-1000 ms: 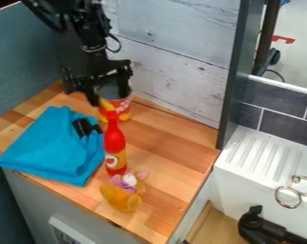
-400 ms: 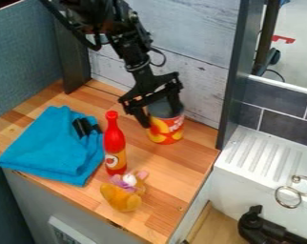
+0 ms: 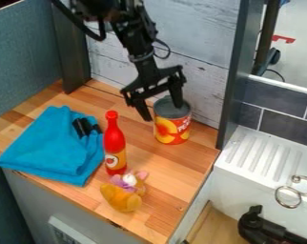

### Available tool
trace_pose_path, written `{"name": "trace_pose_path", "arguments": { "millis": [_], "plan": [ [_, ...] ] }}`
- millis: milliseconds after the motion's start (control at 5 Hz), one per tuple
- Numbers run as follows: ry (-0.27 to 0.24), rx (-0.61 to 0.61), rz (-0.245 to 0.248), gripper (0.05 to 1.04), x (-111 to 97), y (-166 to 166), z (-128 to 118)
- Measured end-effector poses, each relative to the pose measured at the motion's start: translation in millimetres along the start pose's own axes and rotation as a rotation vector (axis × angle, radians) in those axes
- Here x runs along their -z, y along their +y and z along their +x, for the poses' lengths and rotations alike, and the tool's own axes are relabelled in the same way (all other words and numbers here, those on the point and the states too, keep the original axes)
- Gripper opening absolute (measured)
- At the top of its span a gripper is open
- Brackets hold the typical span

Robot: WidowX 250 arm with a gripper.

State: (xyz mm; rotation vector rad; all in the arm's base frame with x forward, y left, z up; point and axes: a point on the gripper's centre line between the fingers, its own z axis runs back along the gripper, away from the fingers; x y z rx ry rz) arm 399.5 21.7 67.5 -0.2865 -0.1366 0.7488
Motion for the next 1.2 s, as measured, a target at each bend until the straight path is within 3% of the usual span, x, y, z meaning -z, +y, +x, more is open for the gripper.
{"name": "trace_pose_path", "arguments": {
  "millis": [200,400,600,800,1000,1200],
  "plan": [
    [-0.025,0.041,0.152,1.0,-34,6,15],
    [0.02,0.133,0.236,1.0,-62,6,15],
    [0.075,0.302,0.343,1.0,-98,26,1],
    [0.082,0.469,0.293,1.0,-135,72,-14],
    [0.039,0.596,0.243,1.0,-161,115,-37],
    [0.054,0.669,0.264,1.0,-172,128,-54]
  ]
}}
